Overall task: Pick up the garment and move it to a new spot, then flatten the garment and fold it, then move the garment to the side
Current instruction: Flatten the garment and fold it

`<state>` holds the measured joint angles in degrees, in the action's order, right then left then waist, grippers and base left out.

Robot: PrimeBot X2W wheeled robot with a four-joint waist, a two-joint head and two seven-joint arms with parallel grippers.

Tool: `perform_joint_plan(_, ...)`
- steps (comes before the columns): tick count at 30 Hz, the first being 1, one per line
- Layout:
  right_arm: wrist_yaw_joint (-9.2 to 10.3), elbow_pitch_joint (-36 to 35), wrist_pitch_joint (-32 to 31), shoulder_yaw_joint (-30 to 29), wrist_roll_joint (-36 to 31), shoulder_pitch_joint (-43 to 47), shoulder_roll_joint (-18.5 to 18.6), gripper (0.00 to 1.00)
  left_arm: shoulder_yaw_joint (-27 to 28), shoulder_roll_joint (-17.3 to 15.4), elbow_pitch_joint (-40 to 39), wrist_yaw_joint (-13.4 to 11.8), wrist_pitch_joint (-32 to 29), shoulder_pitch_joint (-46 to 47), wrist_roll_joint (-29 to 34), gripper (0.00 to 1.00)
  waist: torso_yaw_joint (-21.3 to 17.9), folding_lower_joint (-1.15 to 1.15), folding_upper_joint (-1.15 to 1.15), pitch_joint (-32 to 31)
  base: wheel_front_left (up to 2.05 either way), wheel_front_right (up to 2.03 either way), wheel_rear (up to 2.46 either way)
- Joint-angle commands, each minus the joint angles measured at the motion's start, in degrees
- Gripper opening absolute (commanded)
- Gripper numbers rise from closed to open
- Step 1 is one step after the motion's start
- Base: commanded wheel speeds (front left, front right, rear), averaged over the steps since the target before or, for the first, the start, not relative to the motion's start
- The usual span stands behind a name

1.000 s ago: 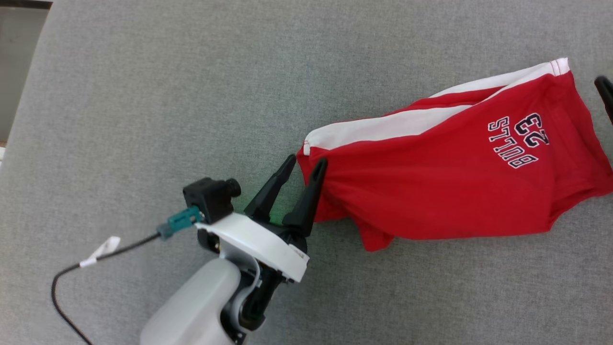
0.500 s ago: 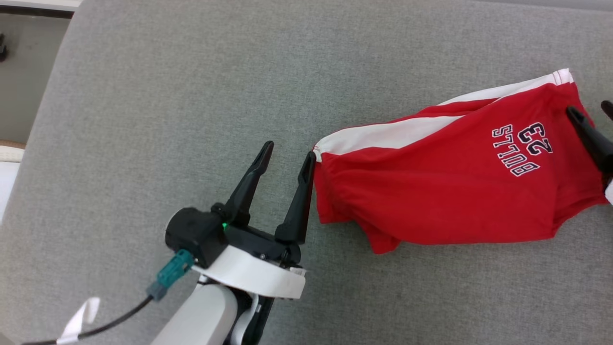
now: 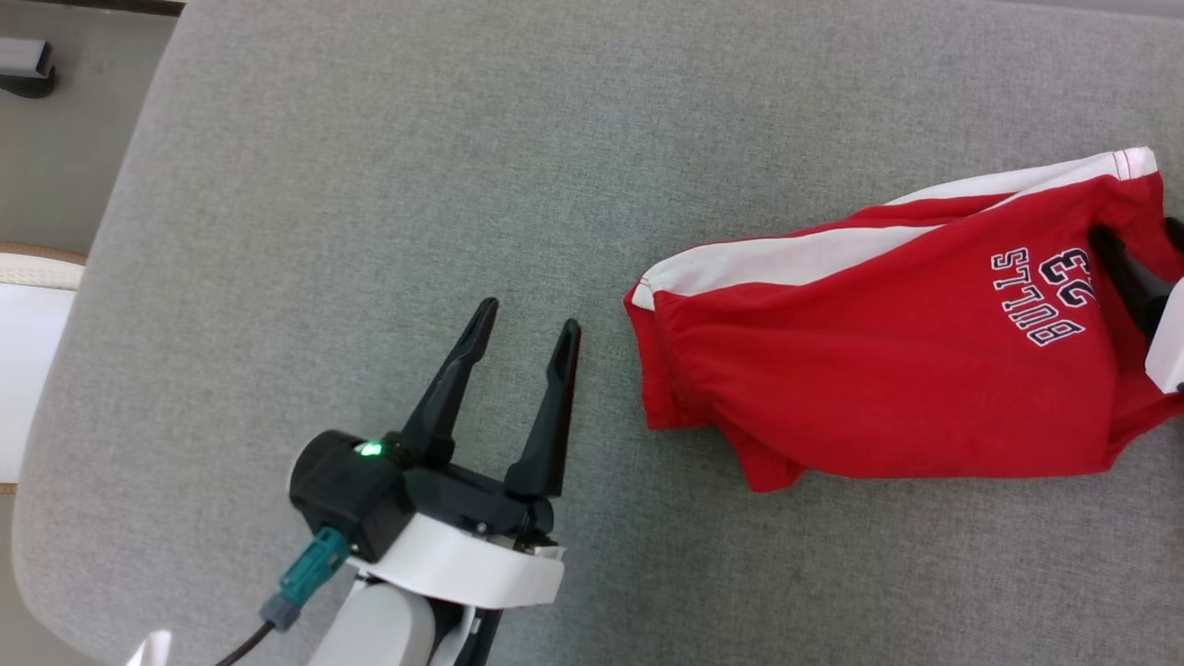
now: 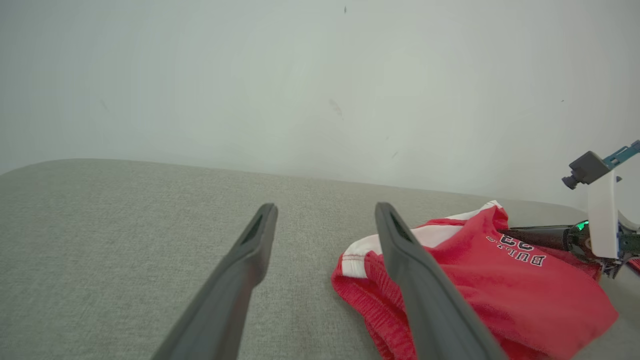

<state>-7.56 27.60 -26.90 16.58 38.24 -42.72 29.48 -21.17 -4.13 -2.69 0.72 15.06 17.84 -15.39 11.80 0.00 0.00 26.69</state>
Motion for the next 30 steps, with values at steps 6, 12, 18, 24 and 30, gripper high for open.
perform_joint_plan(6, -0.07, 0.9, -6.3, -0.7, -0.1, 4.5, -4.2, 0.60, 2.1, 0.8, 0.4, 2.0, 0.1, -2.1, 1.8, 1.00, 0.5, 0.00, 0.00, 0.0, 0.00, 0.00, 0.00)
perform_joint_plan(12, -0.17, -2.4, -6.2, -1.5, 1.4, 5.1, -7.3, 0.00, 2.8, 1.1, 1.0, 2.8, 0.1, -3.2, 2.2, 1.00, 0.3, 0.00, 0.00, -0.3, 0.00, 0.00, 0.00)
perform_joint_plan(18, -0.01, -5.0, -3.0, -4.8, 4.2, 6.6, -8.2, 0.00, 4.2, 1.1, 1.5, 3.4, 0.1, -5.6, 3.0, 1.00, -3.0, 0.00, 0.00, -2.7, 0.00, 0.00, 0.00)
perform_joint_plan(24, 0.12, -6.4, -0.8, -8.6, 6.4, 10.3, -6.9, 0.00, 7.0, 1.1, 1.9, 4.3, 0.1, -9.2, 4.6, 1.00, -6.8, 0.00, 0.00, -5.5, 0.00, 0.00, 0.00)
perform_joint_plan(30, 0.12, -5.8, 1.0, -14.5, 6.3, 12.9, -5.3, 0.00, 8.5, 1.1, 2.0, 5.2, 0.1, -11.4, 4.9, 1.00, -8.0, 0.00, 0.00, -6.8, 0.00, 0.00, 0.00)
